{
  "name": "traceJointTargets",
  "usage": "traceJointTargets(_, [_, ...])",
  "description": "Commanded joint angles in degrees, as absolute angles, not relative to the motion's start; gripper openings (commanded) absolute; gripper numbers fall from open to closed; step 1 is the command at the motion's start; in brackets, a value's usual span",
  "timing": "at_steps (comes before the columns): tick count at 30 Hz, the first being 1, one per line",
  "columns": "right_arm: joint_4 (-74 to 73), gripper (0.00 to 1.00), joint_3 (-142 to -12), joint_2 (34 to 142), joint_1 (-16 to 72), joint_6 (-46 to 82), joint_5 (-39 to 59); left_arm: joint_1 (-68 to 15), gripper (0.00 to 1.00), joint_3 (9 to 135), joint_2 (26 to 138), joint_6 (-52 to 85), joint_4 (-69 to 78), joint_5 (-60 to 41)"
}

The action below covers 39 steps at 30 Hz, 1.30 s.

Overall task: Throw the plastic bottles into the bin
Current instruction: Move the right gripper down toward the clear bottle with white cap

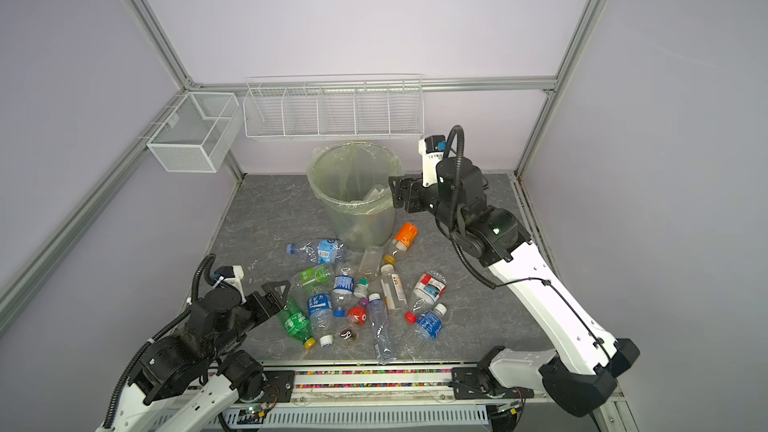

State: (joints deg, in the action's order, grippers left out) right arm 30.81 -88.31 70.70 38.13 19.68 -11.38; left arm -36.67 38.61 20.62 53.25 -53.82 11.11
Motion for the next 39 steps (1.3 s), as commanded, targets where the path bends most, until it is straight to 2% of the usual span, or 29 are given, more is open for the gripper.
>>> traceJointTargets(1, [30.94, 0.88, -83.53, 67.30, 38.50, 20.87, -14.78, -36.74, 0.94, 40.42, 21.60, 52.45, -53.42, 12.30])
traceJointTargets(11, [35.11, 0.88, -69.58, 55.70, 38.28, 23.08, -20.48, -36.75, 0.94, 41.71, 26.60, 51.21, -50.32, 10.84])
traceJointTargets(19, [38.98, 0.88, -63.25, 54.08, 38.30, 25.34, -20.79, -36.83, 0.94, 41.68, 30.38, 50.99, -46.77, 9.01])
traceJointTargets(28, [39.77, 0.88, -57.04, 56.19, 38.30, 27.47, -15.85, -36.83, 0.94, 40.72, 30.77, 51.36, -45.49, 8.65])
traceJointTargets(39, [38.29, 0.88, -55.20, 65.08, 38.65, 27.99, -5.88, -36.84, 0.94, 39.34, 31.18, 51.64, -44.21, 7.66])
